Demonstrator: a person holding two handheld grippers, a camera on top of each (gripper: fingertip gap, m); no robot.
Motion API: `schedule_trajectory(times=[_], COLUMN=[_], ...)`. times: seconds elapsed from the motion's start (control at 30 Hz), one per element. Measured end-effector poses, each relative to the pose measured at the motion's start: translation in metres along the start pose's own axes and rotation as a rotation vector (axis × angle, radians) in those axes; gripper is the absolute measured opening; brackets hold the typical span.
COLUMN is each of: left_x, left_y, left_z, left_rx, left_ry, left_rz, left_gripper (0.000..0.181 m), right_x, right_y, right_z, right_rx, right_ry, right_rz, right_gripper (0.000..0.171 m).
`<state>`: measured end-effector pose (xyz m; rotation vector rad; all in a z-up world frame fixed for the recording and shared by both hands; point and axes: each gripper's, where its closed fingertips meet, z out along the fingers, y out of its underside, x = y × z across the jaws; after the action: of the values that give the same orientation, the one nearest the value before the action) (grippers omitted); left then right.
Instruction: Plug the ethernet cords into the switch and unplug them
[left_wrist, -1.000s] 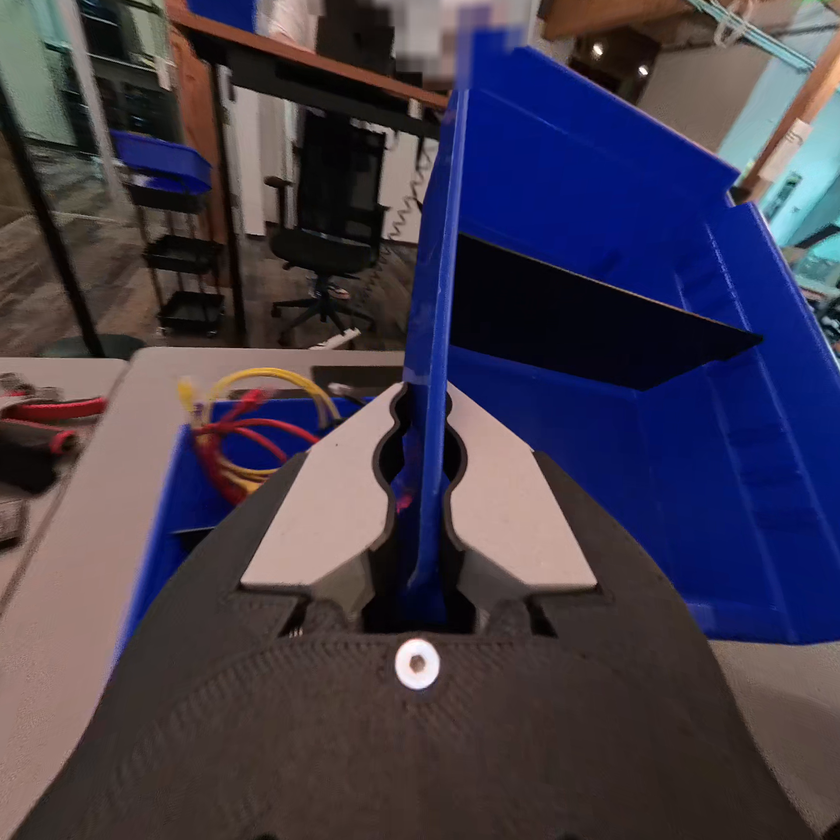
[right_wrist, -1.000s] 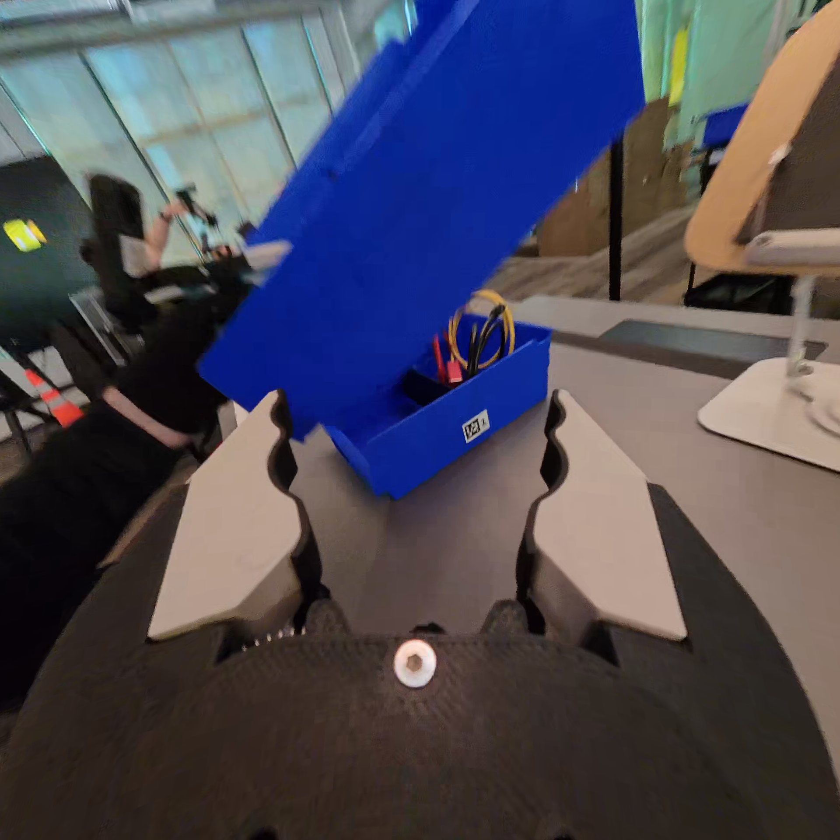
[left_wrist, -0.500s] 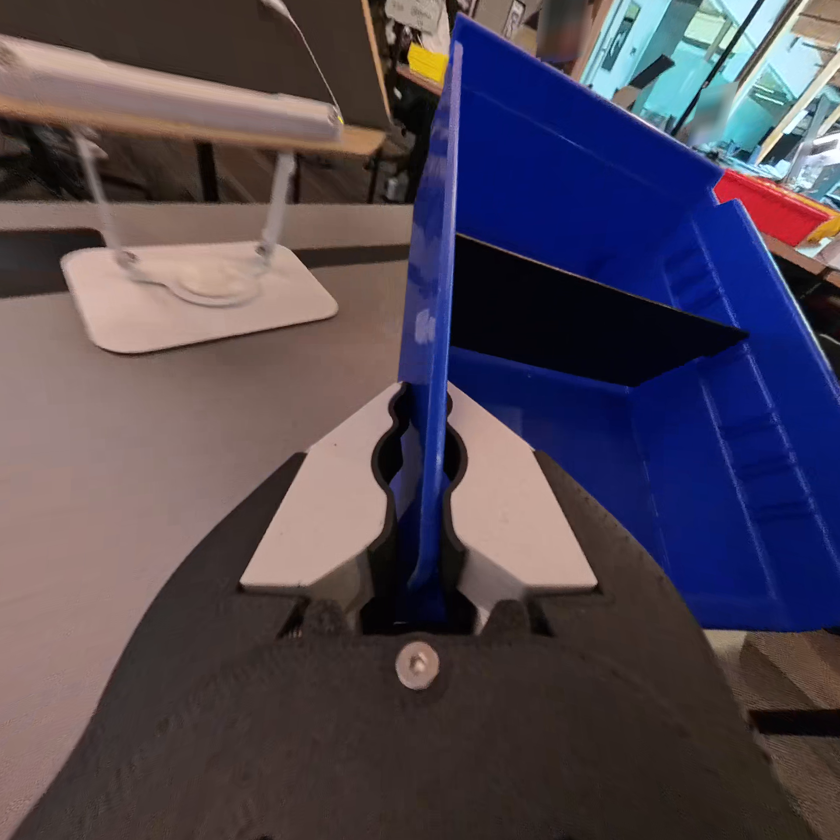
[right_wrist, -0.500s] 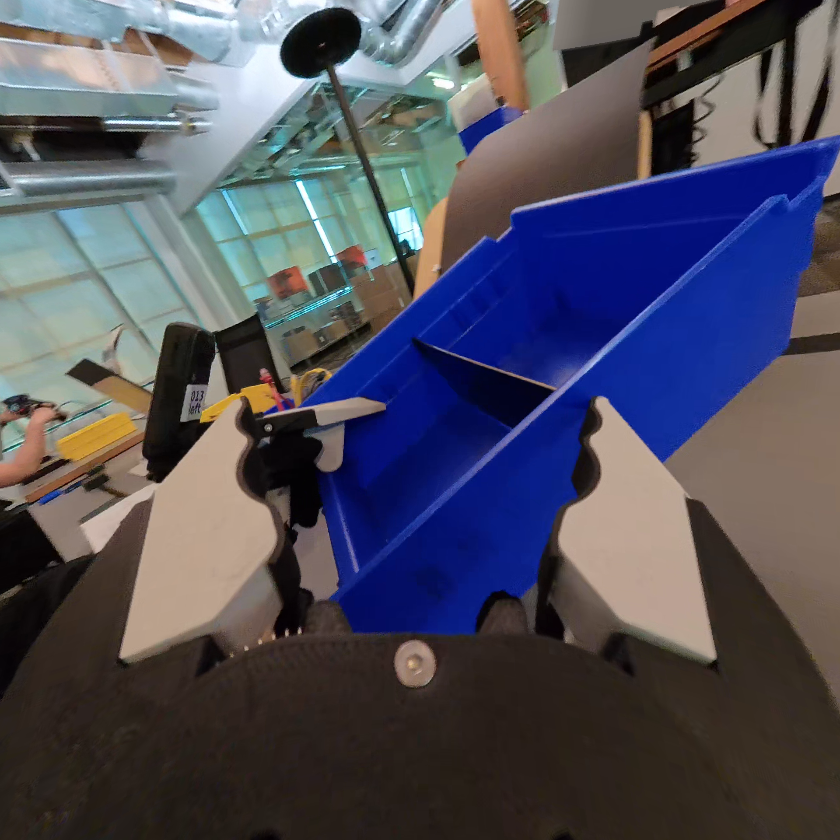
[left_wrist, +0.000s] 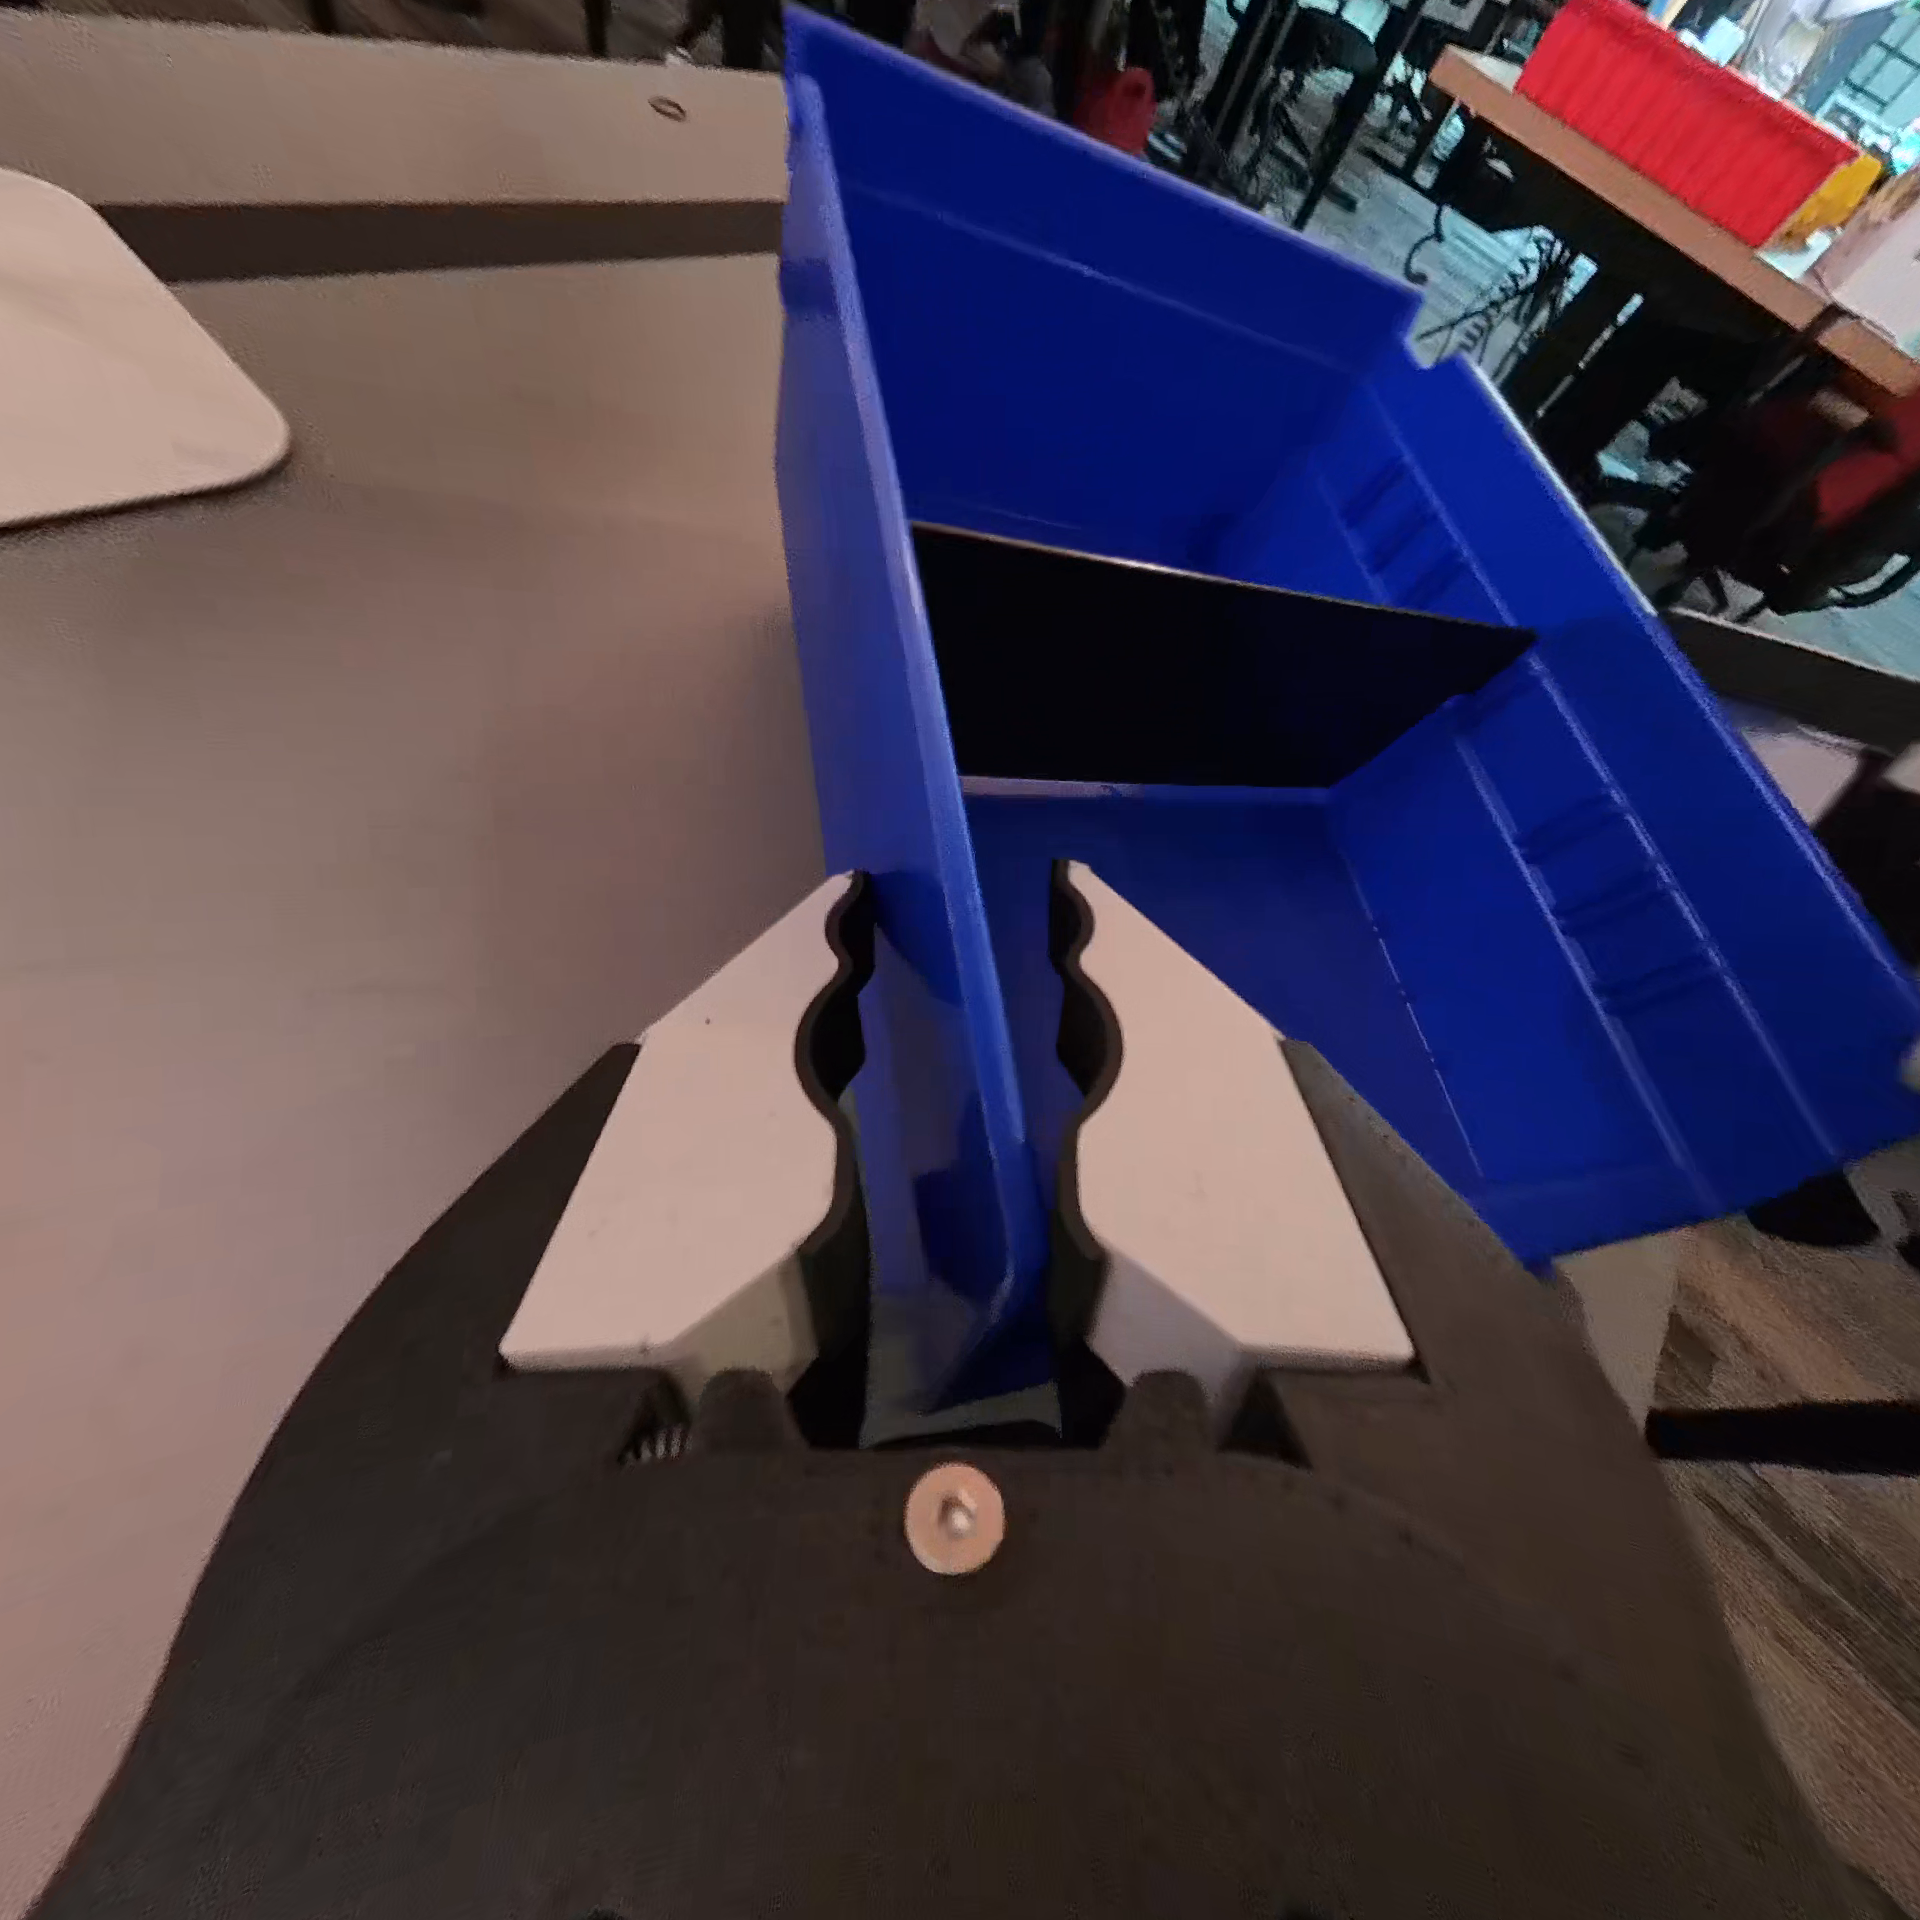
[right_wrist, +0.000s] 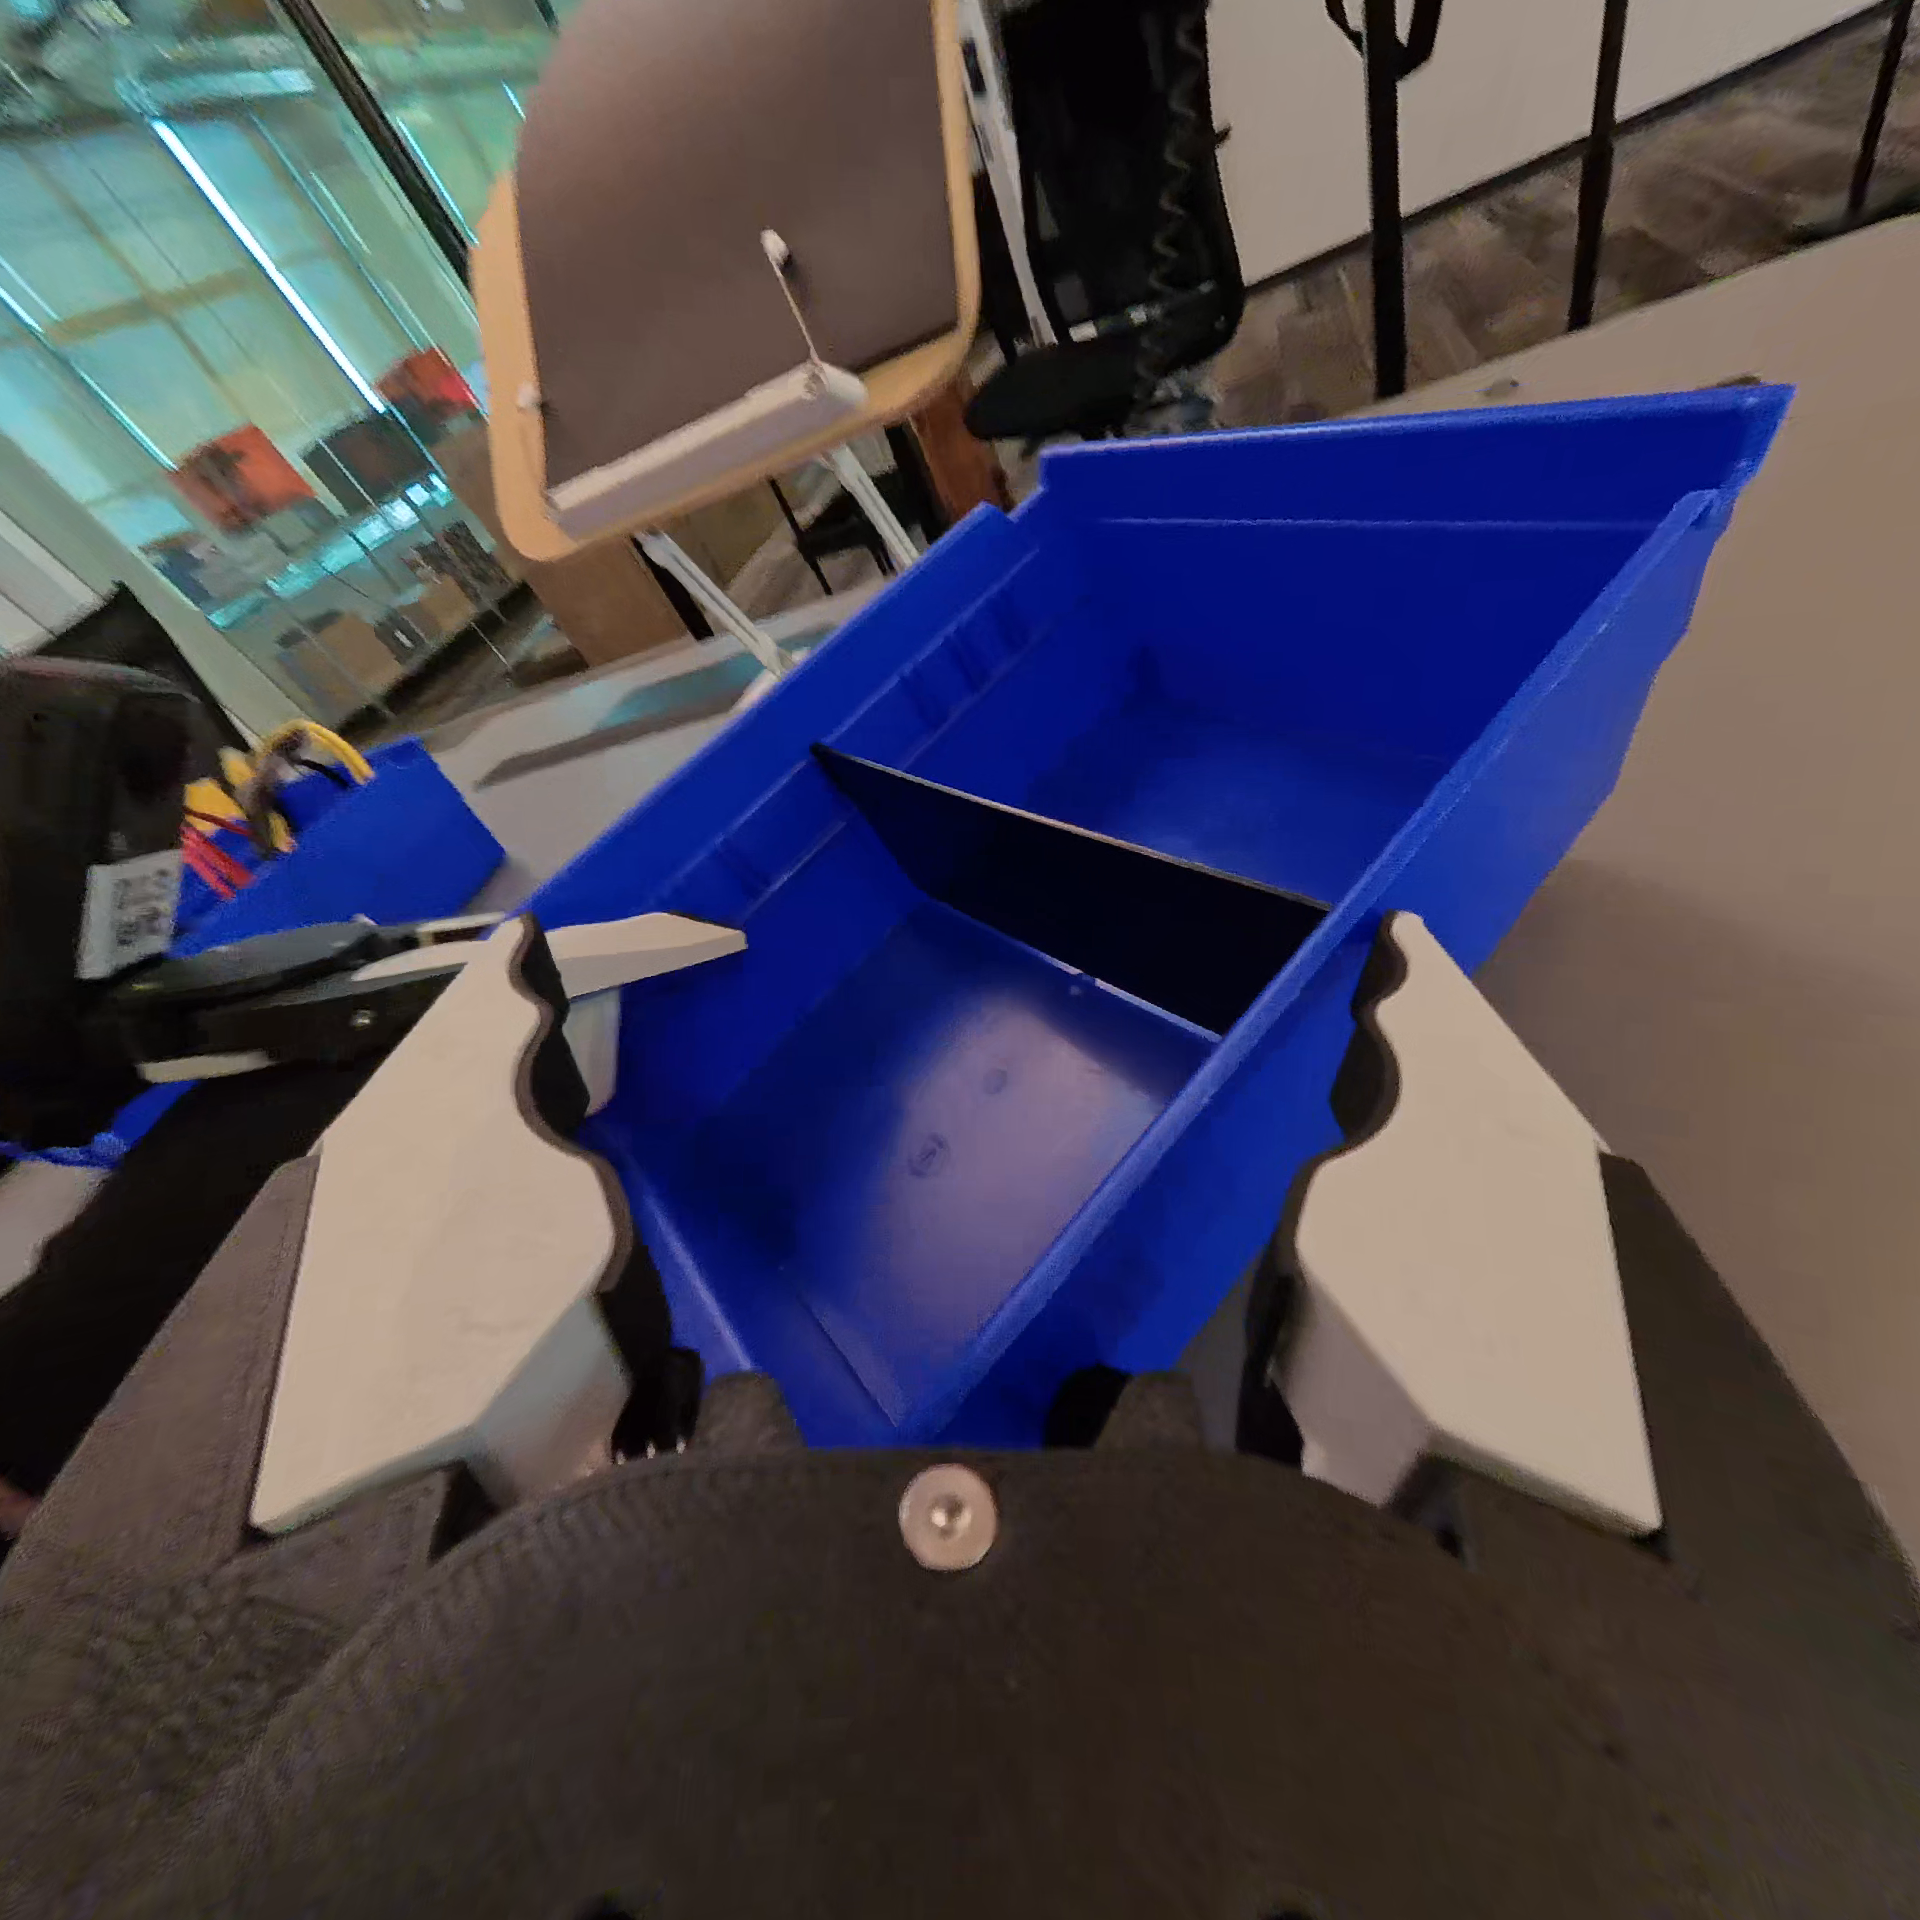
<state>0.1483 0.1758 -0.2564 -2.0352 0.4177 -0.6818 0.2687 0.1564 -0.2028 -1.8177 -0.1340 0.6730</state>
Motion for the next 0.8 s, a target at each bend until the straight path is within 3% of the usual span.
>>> schedule_trajectory(times=[0.1, 0.23, 0.5, 0.8], left_x=[0.019, 0.047, 0.102, 0.133], left_y=[0.011, 0.015, 0.001, -0.028], left_z=[0.01, 0.022, 0.067, 0.135], left_rx=[-0.065, -0.091, -0.101, -0.02], left_ry=[0.057, 0.137, 0.291, 0.349], left_rz=[-0.019, -0.025, -0.242, -0.389], left_gripper=[0.047, 0.06, 0.072, 0.075], right_x=[0.025, 0.064, 0.155, 0.239], right_y=[0.006, -0.01, -0.041, -0.079], right_z=[0.006, 0.009, 0.024, 0.047], right_rx=[-0.087, -0.126, -0.255, -0.212], right_ry=[0.039, 0.045, -0.024, -0.086], right_rz=[-0.029, -0.031, -0.077, -0.091], right_gripper=[0.147, 0.124, 0.083, 0.062])
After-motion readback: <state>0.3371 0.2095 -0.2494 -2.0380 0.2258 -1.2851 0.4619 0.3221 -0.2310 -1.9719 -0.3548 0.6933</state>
